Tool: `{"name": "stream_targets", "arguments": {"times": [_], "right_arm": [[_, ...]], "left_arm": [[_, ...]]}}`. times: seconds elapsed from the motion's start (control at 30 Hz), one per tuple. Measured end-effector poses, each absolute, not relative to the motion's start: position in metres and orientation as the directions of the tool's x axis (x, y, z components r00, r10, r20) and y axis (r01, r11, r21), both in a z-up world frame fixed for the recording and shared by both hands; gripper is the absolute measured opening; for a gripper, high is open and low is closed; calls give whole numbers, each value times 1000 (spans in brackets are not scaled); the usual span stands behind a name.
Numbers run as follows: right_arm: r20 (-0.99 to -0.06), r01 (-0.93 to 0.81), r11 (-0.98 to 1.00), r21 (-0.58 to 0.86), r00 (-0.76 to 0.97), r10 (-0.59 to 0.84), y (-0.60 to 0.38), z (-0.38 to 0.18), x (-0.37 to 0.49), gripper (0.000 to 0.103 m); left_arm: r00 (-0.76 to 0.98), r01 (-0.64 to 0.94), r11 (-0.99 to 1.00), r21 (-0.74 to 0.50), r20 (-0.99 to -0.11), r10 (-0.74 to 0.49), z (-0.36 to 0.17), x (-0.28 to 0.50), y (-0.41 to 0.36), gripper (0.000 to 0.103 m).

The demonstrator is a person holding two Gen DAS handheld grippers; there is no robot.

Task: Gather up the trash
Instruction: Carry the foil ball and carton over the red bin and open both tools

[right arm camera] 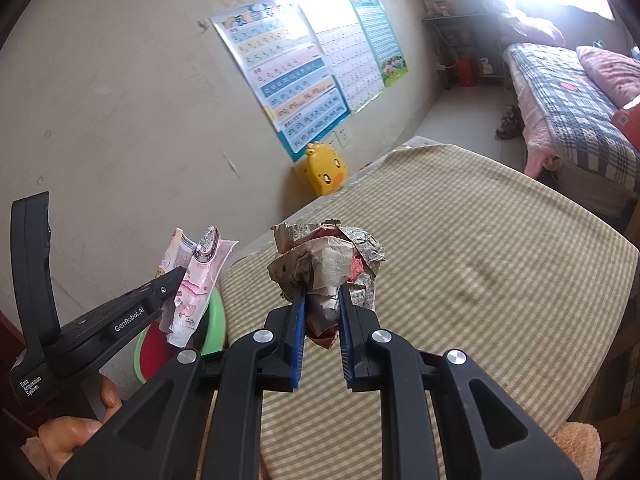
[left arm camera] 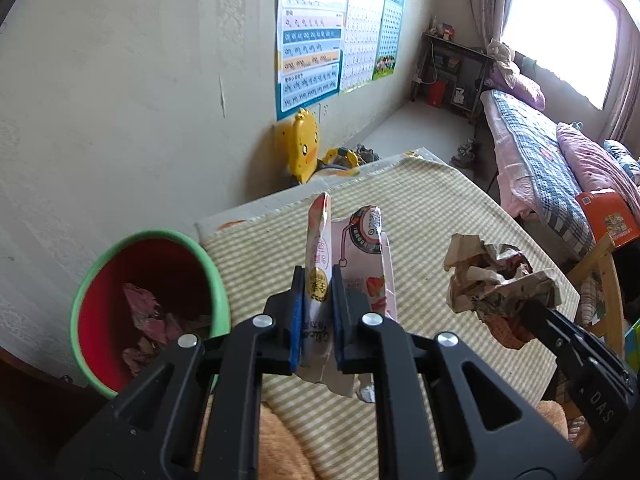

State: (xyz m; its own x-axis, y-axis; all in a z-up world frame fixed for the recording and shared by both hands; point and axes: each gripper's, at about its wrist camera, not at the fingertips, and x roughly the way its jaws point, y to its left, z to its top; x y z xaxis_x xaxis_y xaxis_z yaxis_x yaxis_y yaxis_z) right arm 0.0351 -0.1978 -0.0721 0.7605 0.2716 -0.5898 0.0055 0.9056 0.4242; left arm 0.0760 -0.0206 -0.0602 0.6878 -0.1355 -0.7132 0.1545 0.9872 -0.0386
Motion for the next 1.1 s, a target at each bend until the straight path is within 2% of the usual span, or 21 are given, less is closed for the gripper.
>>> {"name": "stream_targets", "arguments": {"times": [1.1], "right_arm": [[-594,-161,915,369,716,366,-112,-52,66,14]], "left_arm": [[702,-4,999,-37,-711,-23,-63,77,76,12]]}}
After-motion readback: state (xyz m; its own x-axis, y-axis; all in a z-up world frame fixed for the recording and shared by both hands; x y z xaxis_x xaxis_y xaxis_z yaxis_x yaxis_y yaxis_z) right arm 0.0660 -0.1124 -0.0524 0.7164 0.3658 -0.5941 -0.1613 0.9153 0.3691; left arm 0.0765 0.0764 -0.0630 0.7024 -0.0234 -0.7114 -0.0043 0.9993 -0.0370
